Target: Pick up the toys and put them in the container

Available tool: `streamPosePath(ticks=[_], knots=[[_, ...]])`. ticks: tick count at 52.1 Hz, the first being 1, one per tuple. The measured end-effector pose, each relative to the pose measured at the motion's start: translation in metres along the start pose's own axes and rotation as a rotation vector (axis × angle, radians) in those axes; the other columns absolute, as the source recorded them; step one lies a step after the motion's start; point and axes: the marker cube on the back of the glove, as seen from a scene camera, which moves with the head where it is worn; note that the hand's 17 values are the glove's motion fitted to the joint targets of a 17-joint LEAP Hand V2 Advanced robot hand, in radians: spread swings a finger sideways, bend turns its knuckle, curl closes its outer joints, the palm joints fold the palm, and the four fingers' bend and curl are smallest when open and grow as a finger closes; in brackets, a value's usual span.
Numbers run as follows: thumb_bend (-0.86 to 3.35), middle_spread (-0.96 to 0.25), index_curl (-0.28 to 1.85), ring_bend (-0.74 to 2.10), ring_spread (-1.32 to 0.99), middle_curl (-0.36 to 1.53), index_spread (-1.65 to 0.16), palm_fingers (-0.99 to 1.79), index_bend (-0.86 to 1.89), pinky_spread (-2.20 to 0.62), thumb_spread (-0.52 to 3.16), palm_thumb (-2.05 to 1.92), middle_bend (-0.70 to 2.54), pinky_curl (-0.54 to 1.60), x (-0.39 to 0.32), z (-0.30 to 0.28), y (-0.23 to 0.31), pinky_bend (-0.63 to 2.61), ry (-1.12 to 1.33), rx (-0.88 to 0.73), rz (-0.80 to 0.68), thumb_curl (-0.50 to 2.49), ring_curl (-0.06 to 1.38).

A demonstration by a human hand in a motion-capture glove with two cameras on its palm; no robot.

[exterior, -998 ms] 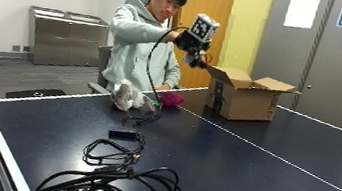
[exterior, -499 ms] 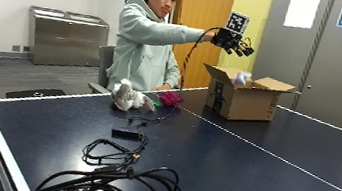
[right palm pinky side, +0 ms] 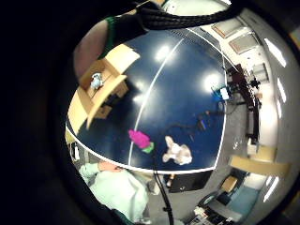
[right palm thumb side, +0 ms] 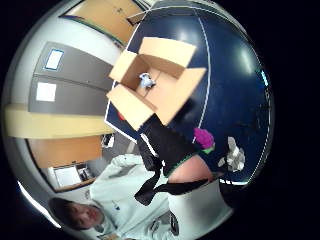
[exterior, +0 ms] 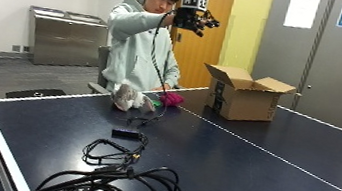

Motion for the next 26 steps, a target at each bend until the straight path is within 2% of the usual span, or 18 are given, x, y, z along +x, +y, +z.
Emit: streamPosePath(ticks=[2,4,10,15,22,26], knots=[[-0.03,0.01,0.30,0.26,-0.02,0.24,-0.23,-0.23,0.10,0.02,1.20,-0.02,0.12,0.38,0.014,0.013,0.007,0.88,0.068,-0.001,0.153,0.33,0.23],[-0.02,0.01,0.29,0.25,-0.02,0.24,-0.23,-0.24,0.09,0.02,1.20,-0.01,0.12,0.37,0.023,0.028,0.019,0.87,0.089,-0.009,0.208,0.33,0.23],[-0.03,0.01,0.26,0.24,0.00,0.23,-0.22,-0.25,0.07,0.03,1.20,-0.02,0.12,0.37,0.042,0.093,0.053,0.88,0.026,-0.053,0.224,0.32,0.24],[-0.03,0.03,0.23,0.23,0.00,0.22,-0.21,-0.26,0.06,0.03,1.20,-0.02,0.11,0.37,0.010,0.165,0.073,0.89,-0.036,-0.056,0.223,0.32,0.25],[-0.03,0.04,0.20,0.23,0.01,0.21,-0.21,-0.27,0.06,0.03,1.19,-0.01,0.11,0.37,0.019,0.267,0.074,0.90,-0.047,-0.156,0.248,0.31,0.26],[-0.03,0.03,0.19,0.23,0.01,0.21,-0.20,-0.25,0.06,0.03,1.18,-0.02,0.12,0.37,0.044,0.295,0.069,0.91,-0.035,-0.238,0.299,0.31,0.27]])
